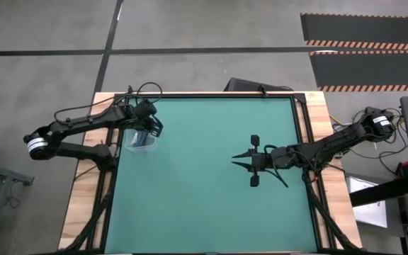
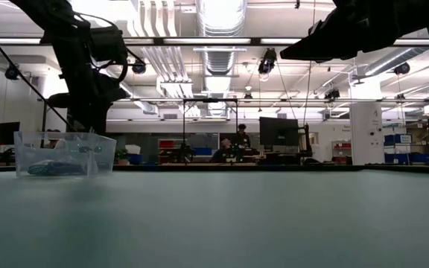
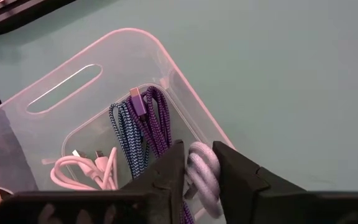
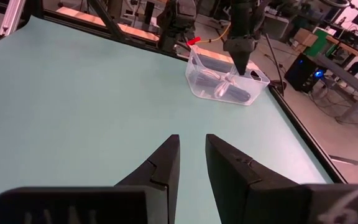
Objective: Pick and place USB-C Cables
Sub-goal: Put the light blue charger cable into the transparent bin
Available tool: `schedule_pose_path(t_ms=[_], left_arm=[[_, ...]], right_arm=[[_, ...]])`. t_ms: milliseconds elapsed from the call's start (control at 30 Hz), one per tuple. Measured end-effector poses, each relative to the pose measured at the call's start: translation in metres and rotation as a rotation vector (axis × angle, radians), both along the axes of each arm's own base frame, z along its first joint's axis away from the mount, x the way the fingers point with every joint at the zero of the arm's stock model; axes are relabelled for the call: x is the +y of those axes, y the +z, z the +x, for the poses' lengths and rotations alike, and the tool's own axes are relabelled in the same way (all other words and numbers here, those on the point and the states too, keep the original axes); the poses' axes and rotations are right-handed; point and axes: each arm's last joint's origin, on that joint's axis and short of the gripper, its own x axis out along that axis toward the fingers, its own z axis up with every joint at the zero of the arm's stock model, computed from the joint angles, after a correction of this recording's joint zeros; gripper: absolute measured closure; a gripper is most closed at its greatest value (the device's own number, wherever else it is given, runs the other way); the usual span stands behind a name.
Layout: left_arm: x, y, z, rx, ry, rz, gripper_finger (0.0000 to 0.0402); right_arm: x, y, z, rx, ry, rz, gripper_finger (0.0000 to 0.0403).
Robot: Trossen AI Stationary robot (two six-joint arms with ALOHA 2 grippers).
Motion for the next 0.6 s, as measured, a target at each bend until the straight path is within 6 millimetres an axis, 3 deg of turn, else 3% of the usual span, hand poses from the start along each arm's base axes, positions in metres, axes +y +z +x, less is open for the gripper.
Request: schedule_pose_path(t_ms=[367,600], left_arm=[[0.0,0.0,0.0,0.001,-0.001,0.0,0.0242],[0.0001,0.0001,0.0,0.002,-0.002,0.002,0.0212]], right_arm=[[-0.0001,0.0,0.0,0.0,0.0,0.0,0.0335],[-0.0001,-0.0001,0.0,0.0,0.0,0.0,0.0335]])
